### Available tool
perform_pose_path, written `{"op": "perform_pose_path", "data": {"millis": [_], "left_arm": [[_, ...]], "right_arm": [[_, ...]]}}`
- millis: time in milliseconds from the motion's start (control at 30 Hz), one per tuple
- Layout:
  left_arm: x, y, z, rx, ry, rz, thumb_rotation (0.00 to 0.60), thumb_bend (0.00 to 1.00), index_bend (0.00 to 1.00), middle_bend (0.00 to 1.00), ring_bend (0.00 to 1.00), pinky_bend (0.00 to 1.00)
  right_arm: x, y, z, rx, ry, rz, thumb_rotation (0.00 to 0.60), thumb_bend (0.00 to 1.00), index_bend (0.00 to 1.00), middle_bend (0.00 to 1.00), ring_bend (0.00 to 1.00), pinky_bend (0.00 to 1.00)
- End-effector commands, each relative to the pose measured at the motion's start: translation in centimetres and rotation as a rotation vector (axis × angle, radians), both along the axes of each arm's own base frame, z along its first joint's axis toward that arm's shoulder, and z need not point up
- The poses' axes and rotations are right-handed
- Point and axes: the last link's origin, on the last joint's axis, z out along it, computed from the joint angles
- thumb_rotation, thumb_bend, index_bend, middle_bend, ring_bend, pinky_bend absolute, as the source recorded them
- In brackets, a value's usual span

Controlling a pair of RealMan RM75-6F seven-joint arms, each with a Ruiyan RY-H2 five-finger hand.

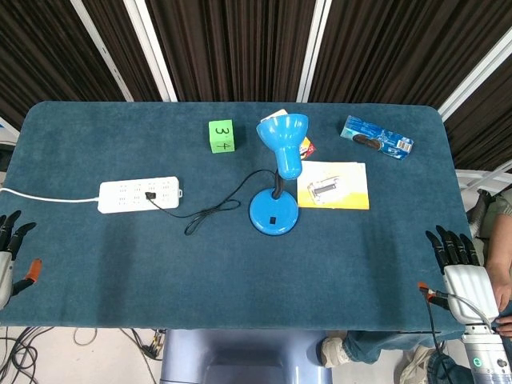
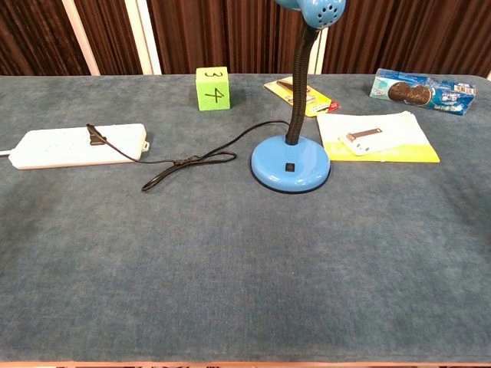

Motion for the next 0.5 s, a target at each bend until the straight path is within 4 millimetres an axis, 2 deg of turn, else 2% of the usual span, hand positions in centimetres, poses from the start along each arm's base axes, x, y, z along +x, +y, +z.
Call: {"op": "perform_pose_path", "data": {"millis": [33, 100, 267, 367, 500], "left_arm": [[0.0, 0.0, 0.0, 0.002, -0.007, 0.004, 0.6, 0.38, 0.18, 0.02, 0.0, 0.0], [0.1, 0.2, 0.1, 0.006, -0.007, 0.004, 0.6, 0.38, 0.18, 0.02, 0.0, 0.0], [0.0, 0.3, -0.1, 0.001, -0.007, 0.016, 0.6, 0.38, 0.18, 0.02, 0.0, 0.0], [0.1, 0.3, -0.1, 0.005, -0.009, 0.025, 0.6, 0.39, 0.18, 0.02, 0.0, 0.0], [0.0, 0.3, -0.1, 0.01, -0.015, 0.035, 0.6, 0.39, 0.18, 0.02, 0.0, 0.0]], "right_arm": [[0.1, 0.4, -0.2, 0.038, -0.002, -0.006, 0.6, 0.27, 0.02, 0.14, 0.16, 0.01], [0.7, 0.3, -0.3, 0.061, -0.006, 0.009, 0.6, 0.27, 0.04, 0.28, 0.3, 0.06], [2.5, -0.9, -0.9, 0.103, -0.001, 0.062, 0.6, 0.29, 0.07, 0.49, 0.55, 0.21], [3.8, -1.7, -1.8, 0.167, -0.017, 0.08, 0.6, 0.36, 0.07, 0.57, 0.64, 0.29], [5.5, -2.9, -3.2, 0.249, -0.022, 0.1, 0.6, 0.41, 0.07, 0.66, 0.71, 0.38]]}}
